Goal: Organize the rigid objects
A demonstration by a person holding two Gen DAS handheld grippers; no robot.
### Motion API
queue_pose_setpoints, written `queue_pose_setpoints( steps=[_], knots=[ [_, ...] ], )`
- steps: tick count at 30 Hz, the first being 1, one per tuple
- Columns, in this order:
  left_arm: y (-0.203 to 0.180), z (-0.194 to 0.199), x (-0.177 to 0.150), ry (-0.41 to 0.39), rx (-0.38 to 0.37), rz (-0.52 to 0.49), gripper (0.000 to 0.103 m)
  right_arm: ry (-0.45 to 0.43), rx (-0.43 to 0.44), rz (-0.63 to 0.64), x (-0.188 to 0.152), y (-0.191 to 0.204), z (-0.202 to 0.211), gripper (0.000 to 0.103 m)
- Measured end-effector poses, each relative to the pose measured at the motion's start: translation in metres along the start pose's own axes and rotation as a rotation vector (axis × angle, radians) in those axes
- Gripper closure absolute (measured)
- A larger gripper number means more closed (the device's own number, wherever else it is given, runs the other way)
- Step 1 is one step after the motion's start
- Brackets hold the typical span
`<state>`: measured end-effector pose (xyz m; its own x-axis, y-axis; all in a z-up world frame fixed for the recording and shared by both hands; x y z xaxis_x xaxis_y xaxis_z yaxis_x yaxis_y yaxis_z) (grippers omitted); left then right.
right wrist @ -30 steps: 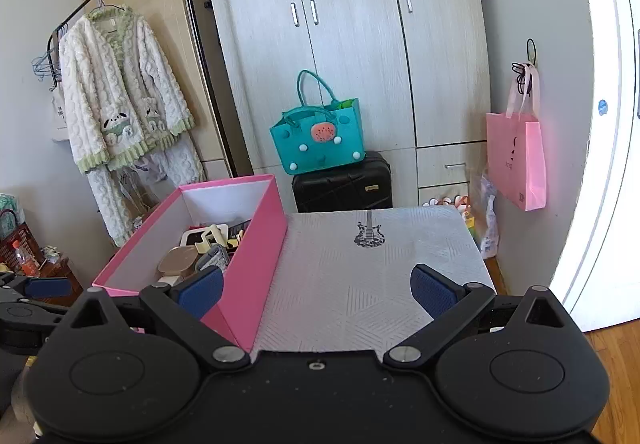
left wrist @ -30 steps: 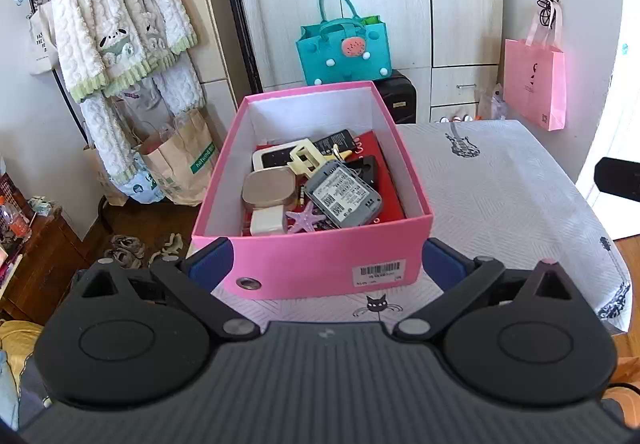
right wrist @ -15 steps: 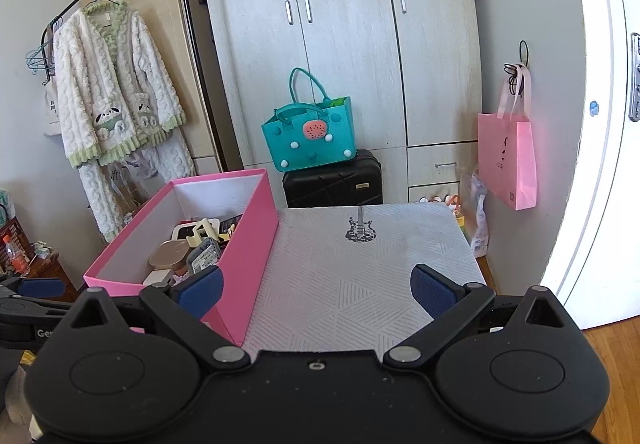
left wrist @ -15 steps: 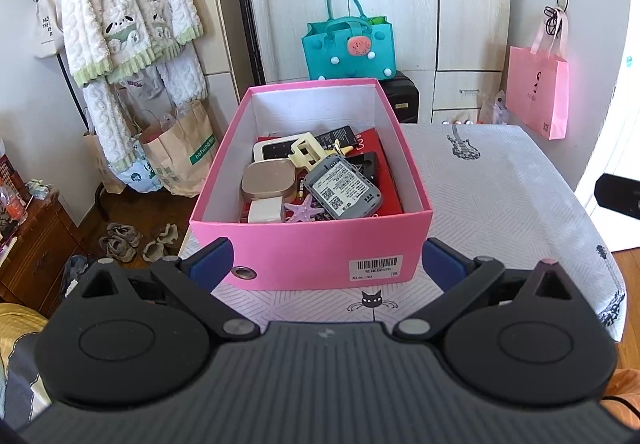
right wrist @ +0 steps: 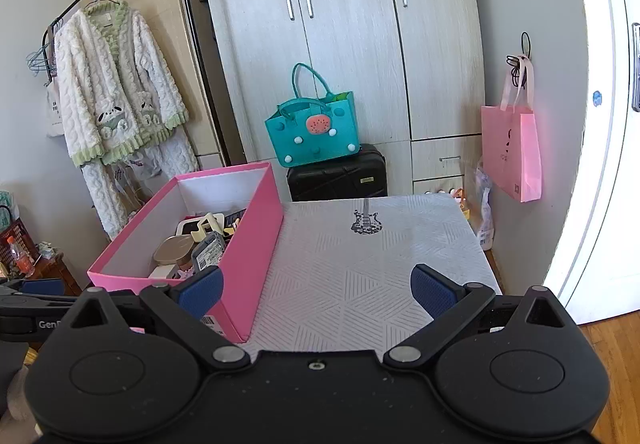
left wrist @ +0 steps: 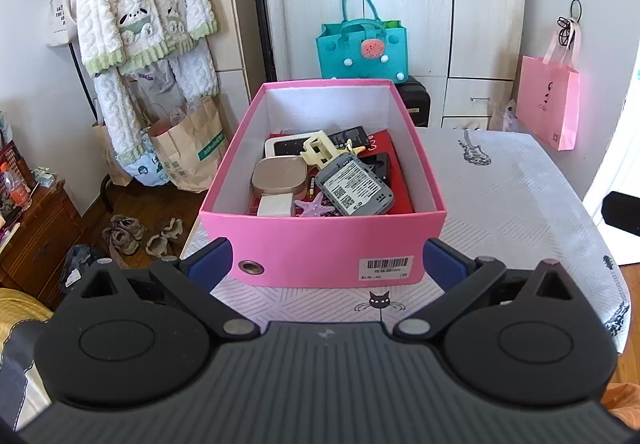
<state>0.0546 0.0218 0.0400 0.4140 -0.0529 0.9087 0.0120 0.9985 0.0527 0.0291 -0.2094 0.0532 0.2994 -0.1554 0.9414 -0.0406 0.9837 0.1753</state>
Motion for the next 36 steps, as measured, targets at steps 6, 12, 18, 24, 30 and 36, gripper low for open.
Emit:
queue_pose_setpoints(
  steps=[6, 12, 18, 24, 30, 36],
  knots=[
    [0.0007, -0.0019, -0.0017, 0.006, 0.004, 0.004, 0.000, -0.004, -0.008, 0.005, -0.0003, -0.0001, 0.0003, 0.002],
    [0.0018, -0.0016, -0.0018, 0.003, 0.002, 0.002, 0.000, -0.004, -0.020, -0.002, -0.0022, -0.0023, 0.0018, 0.002],
    [0.0008, -0.0006, -0.0013, -0.005, 0.005, 0.001, 0.000, -0.012, -0.028, -0.009, -0.0017, -0.0039, 0.0031, 0.002],
    [-0.0013, 0.0040, -0.0006, -0.043, 0.003, 0.006, 0.000, -0.037, -0.092, 0.014, -0.0044, -0.0036, 0.0029, 0.001],
    [-0.0032, 0.0014, -0.0033, -0.040, 0.002, 0.004, 0.000, -0.028, -0.074, 0.019, -0.0067, -0.0025, 0.0016, 0.001],
    [-0.0031, 0.0018, -0.0084, -0.049, 0.022, -0.008, 0.000, -0.034, -0.065, 0.012, -0.0074, 0.0003, 0.0041, 0.001]
  ],
)
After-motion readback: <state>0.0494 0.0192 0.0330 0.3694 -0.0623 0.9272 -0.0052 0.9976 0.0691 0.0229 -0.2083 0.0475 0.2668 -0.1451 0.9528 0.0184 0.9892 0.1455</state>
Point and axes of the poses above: each gripper's, at about its wrist camera, not at the fingertips, and z roughly against the way its jaws point, y to its left, x to its top, the point moved 2 cm from there along -z, roughly the way its jaws point, and after that the axes turned 14 degrees about -y, right-handed, at the moved point
